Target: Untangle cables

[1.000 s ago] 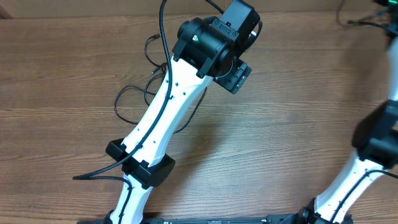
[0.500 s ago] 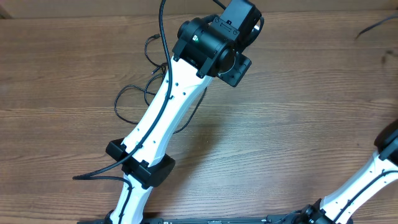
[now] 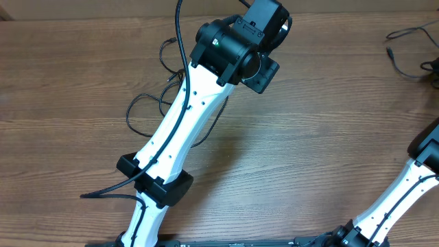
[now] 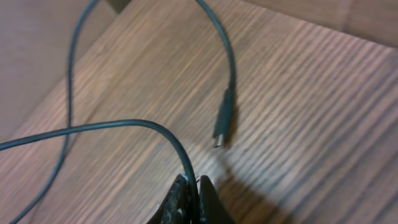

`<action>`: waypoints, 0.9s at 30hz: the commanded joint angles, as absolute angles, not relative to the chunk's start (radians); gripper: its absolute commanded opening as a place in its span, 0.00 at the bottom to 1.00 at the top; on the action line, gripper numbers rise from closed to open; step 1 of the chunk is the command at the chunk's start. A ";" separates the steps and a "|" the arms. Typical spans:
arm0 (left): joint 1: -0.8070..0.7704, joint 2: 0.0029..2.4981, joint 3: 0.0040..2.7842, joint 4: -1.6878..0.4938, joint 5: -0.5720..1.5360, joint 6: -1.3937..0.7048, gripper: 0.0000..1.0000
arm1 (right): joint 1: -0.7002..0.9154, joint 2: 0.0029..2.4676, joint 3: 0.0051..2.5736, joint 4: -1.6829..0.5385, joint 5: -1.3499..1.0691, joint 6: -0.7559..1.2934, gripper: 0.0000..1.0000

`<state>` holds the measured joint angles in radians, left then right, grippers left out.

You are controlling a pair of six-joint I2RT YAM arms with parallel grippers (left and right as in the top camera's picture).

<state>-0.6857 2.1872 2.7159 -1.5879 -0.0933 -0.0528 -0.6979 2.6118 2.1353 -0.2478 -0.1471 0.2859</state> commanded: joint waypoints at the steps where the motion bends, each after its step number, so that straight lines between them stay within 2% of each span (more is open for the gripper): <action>1: -0.681 2.183 2.718 -1.584 -0.085 -0.067 0.63 | -0.696 2.628 2.138 -0.245 -0.084 0.288 0.10; 2: -0.681 2.183 2.718 -1.584 -0.085 -0.067 0.63 | -0.696 2.628 2.138 -0.248 -0.084 0.289 0.25; 3: -0.681 2.183 2.718 -1.584 -0.085 -0.067 0.63 | -0.696 2.627 2.138 -0.249 -0.097 0.289 0.84; 4: -0.681 2.183 2.718 -1.583 -0.085 -0.067 0.64 | -0.696 2.627 2.139 -0.248 -0.126 0.288 1.00; 9: -0.681 2.183 2.718 -1.585 -0.085 -0.067 0.64 | -0.697 2.596 2.141 -0.329 -0.396 0.199 1.00; 17: -0.679 2.183 2.718 -1.602 -0.120 -0.075 0.64 | -0.685 2.373 2.141 -0.465 -0.318 0.247 1.00; 19: -0.679 2.183 2.718 -1.607 -0.196 -0.126 0.44 | -0.671 2.281 2.141 -0.565 -0.274 0.247 1.00; 20: -0.679 2.183 2.718 -1.607 -0.242 -0.166 0.37 | -0.660 2.243 2.141 -0.617 -0.262 0.248 1.00; 22: -0.679 2.183 2.718 -1.600 -0.311 -0.228 0.33 | -0.640 2.184 2.141 -0.704 -0.264 0.265 1.00; 25: -0.679 2.182 2.718 -1.582 -0.398 -0.298 0.40 | -0.597 2.109 2.141 -0.831 -0.268 0.266 1.00; 27: -0.678 2.180 2.719 -1.569 -0.439 -0.323 0.55 | -0.552 2.068 2.141 -0.911 -0.299 0.263 1.00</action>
